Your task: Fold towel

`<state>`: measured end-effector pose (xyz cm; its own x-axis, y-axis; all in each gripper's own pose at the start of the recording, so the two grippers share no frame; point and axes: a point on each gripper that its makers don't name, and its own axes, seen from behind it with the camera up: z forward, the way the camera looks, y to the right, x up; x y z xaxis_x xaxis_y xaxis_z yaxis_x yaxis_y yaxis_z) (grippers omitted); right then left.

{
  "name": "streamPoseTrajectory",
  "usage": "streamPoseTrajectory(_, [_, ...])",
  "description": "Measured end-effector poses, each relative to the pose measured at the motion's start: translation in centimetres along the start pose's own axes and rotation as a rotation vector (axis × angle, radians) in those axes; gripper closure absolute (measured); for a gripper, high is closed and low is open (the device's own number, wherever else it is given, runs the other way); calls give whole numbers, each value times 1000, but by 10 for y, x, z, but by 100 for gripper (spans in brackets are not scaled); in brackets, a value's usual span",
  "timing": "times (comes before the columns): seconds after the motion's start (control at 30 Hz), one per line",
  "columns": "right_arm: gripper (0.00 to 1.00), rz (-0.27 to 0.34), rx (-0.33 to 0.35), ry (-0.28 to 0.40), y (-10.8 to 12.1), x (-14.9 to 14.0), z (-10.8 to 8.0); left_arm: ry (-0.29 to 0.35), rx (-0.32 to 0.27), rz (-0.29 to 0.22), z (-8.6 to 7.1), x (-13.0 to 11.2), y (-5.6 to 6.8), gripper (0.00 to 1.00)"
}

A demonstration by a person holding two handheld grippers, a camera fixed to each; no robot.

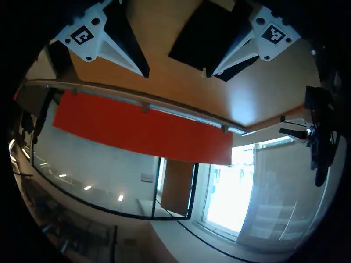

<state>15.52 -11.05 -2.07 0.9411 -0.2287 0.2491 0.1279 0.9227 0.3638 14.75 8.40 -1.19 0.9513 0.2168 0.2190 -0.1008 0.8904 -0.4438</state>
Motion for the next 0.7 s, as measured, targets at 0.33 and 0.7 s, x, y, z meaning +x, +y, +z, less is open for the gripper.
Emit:
streamPoseTrajectory(0.33, [0, -8, 39, -71, -11, -40, 9, -90, -46, 47, 18, -44, 17, 7])
streamPoseTrajectory(0.7, [0, -7, 65, -155, -24, -98, 15, -189, -96, 57, 29, -100, 39, 7])
